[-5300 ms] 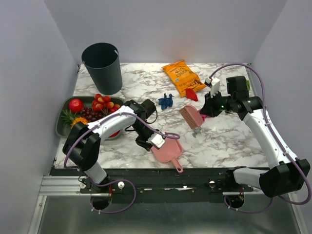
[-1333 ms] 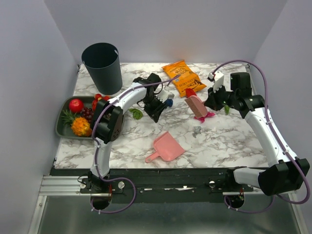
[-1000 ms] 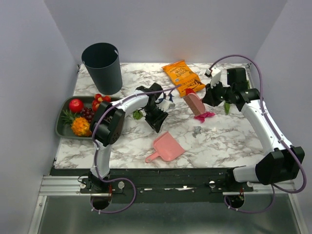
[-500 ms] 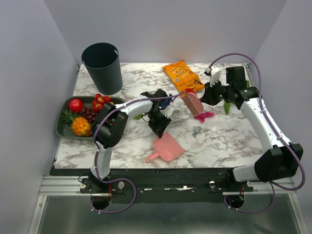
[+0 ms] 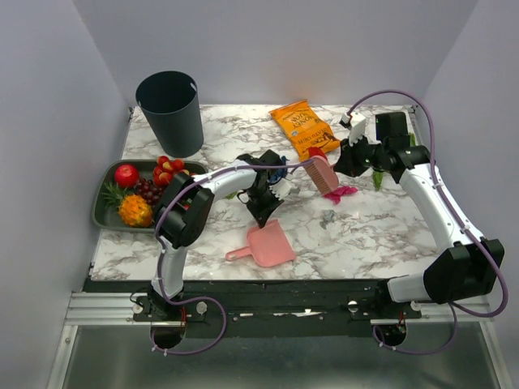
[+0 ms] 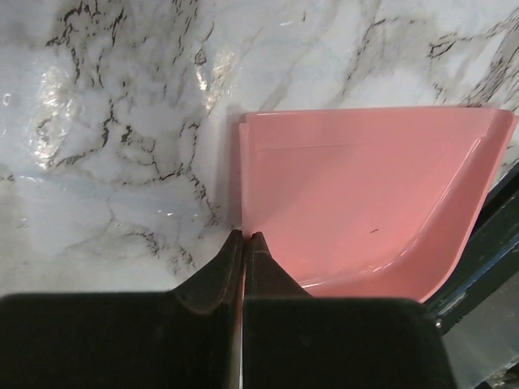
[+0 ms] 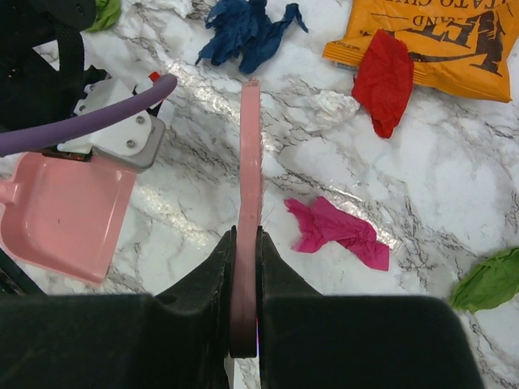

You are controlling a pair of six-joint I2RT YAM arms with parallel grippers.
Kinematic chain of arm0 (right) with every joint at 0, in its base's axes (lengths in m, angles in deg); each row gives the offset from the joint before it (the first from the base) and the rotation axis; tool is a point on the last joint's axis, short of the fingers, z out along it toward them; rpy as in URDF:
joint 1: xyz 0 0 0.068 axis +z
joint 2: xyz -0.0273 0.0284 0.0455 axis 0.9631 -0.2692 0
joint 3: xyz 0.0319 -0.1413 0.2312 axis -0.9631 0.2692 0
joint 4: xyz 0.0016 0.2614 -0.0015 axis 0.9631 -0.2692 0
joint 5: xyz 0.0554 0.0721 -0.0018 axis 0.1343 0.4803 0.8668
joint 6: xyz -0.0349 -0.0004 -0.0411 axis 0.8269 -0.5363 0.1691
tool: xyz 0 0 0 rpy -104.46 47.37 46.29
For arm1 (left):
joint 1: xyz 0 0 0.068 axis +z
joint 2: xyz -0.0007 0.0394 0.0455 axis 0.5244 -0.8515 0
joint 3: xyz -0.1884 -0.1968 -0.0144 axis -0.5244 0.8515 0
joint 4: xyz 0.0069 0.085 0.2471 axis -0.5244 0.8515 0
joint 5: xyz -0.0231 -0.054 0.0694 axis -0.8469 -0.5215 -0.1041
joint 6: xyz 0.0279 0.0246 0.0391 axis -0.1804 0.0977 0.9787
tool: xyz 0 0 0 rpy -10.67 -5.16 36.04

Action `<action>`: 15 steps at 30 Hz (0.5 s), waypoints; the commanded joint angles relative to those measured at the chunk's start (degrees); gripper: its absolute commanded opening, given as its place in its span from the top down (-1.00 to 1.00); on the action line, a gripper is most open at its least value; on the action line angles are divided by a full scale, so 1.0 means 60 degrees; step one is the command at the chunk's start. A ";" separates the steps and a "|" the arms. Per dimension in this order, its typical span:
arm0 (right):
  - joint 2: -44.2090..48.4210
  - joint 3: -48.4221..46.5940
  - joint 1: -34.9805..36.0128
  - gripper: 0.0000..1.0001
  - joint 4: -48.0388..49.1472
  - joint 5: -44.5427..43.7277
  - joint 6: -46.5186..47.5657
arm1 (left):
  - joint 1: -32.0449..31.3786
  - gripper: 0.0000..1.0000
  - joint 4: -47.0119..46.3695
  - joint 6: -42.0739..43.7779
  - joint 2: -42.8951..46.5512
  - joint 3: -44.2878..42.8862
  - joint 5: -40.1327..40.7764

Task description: Sweep away the paper scraps from the table

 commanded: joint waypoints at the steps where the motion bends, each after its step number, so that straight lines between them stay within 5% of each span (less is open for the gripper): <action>1: 0.0060 0.0017 -0.0044 0.99 0.0235 -0.0152 0.0160 | 0.0224 0.93 0.0253 0.0861 0.0426 -0.0252 0.0847; 5: 0.0162 0.0105 -0.0044 0.99 0.0249 -0.0592 0.0306 | 0.0575 0.93 0.0107 0.0847 0.0324 -0.0574 0.1171; 9: 0.0309 0.0324 -0.0044 0.99 0.0235 -0.0666 0.0351 | 0.0678 0.12 0.0034 0.1065 0.0586 -0.0678 0.0530; 15: 0.0645 0.0632 -0.0059 0.99 0.0308 -0.0753 0.0380 | 0.0927 -0.28 -0.0070 0.2076 0.2489 0.0023 0.0642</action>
